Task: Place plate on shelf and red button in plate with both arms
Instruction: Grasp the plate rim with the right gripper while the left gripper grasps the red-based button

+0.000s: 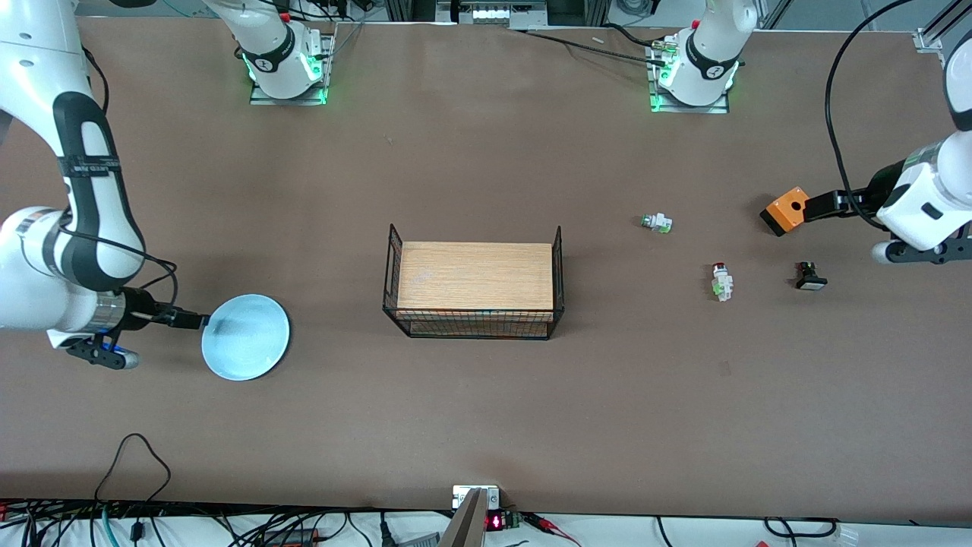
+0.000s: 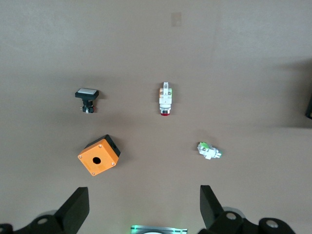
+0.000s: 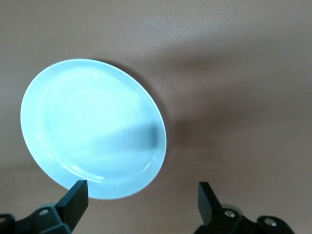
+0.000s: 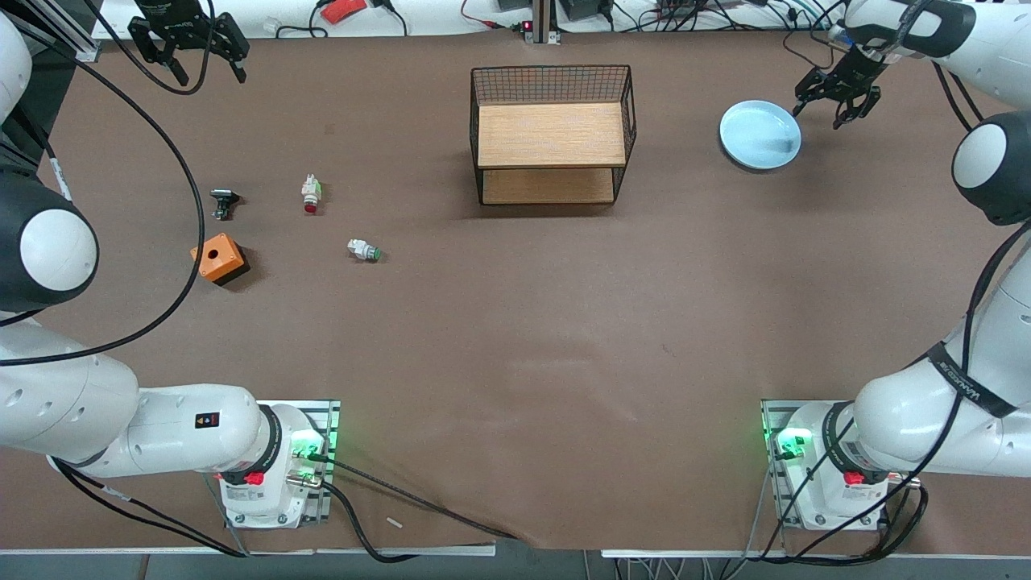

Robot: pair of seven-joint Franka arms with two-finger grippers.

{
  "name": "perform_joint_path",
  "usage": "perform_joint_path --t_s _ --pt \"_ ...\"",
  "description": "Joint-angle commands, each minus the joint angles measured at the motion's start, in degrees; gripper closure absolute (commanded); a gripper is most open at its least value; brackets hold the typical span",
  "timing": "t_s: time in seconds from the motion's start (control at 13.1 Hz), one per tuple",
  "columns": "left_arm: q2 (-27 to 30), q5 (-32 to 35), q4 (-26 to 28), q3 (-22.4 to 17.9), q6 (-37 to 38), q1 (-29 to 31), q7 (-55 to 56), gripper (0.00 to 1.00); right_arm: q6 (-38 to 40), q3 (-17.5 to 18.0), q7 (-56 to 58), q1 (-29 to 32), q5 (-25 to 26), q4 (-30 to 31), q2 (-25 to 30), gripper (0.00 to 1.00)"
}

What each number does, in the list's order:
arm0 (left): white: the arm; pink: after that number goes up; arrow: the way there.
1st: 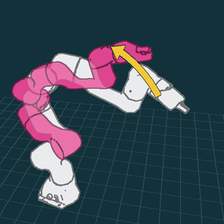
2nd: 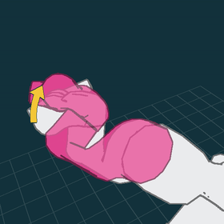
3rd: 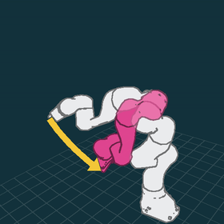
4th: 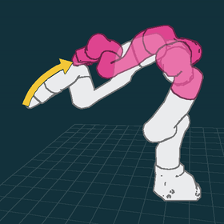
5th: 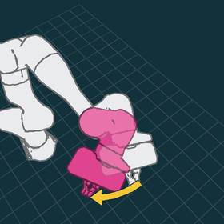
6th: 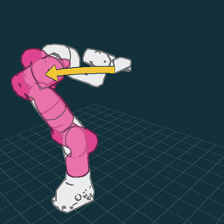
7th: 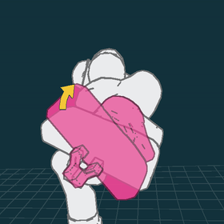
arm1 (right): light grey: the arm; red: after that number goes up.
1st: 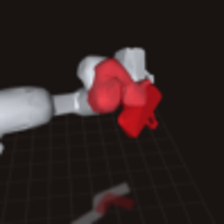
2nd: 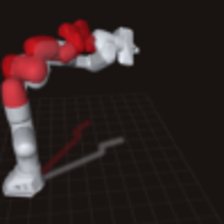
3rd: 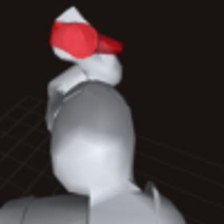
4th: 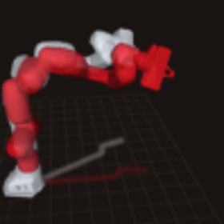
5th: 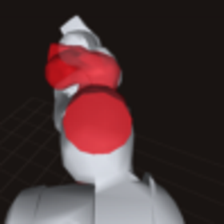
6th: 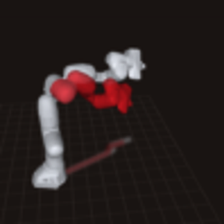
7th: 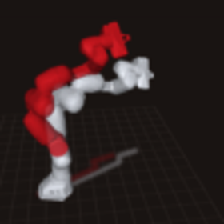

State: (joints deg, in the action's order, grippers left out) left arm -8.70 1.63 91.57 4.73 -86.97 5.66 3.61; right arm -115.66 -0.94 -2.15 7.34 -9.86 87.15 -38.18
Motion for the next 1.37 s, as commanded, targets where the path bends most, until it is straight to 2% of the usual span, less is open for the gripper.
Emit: perform_joint_path --t_s 0.0,0.3,0.46,0.53,0.69,0.76,0.84,0.91,1.07,1.3 --pt "-1.5 1.6 -0.5 0.6 2.1 -0.1 -0.7 0.00 -4.8 0.6 1.6 0.0 -1.0 -1.7 -3.4 0.00" --pt "-4.9 1.0 0.5 1.0 2.5 -1.2 -0.4 0.00 -10.8 0.7 4.7 -0.5 -1.0 -1.7 -7.2 0.00" --pt "-7.2 0.5 1.7 1.0 -0.2 -1.2 -0.6 0.00 -12.2 0.7 4.9 -0.5 -1.0 -1.7 -8.1 0.00" --pt "-7.5 0.5 3.6 1.0 -3.0 -1.2 -0.6 0.00 -12.2 0.7 6.2 -0.4 -1.0 -1.7 -8.1 0.08" --pt "-7.6 0.2 8.8 1.1 -10.3 -1.2 -0.7 0.00 -12.0 0.8 8.0 -0.3 -1.1 -1.7 -8.1 0.31" --pt "-7.6 -0.4 12.1 1.2 -14.9 -1.1 -0.7 0.00 -11.7 0.8 8.0 -0.3 -1.1 -1.7 -8.1 0.50" --pt "-7.6 -0.4 15.7 1.2 -19.9 -1.1 -0.7 0.00 -11.5 0.8 8.0 -0.3 -1.1 -1.7 -8.0 0.60" --pt "-7.6 -0.4 19.6 1.2 -26.0 -1.0 -0.7 0.00 -11.4 0.8 7.9 -0.2 -1.2 -1.7 -7.9 0.77" --pt "-8.8 -0.4 23.5 1.2 -33.7 -0.8 -0.9 0.00 -8.4 0.8 8.0 0.2 -1.1 -1.7 -7.9 0.99" --pt "-13.7 -0.4 24.1 1.2 -39.4 -0.2 -1.1 0.00 -5.5 0.7 8.0 0.1 -1.2 -1.7 -7.3 1.00"
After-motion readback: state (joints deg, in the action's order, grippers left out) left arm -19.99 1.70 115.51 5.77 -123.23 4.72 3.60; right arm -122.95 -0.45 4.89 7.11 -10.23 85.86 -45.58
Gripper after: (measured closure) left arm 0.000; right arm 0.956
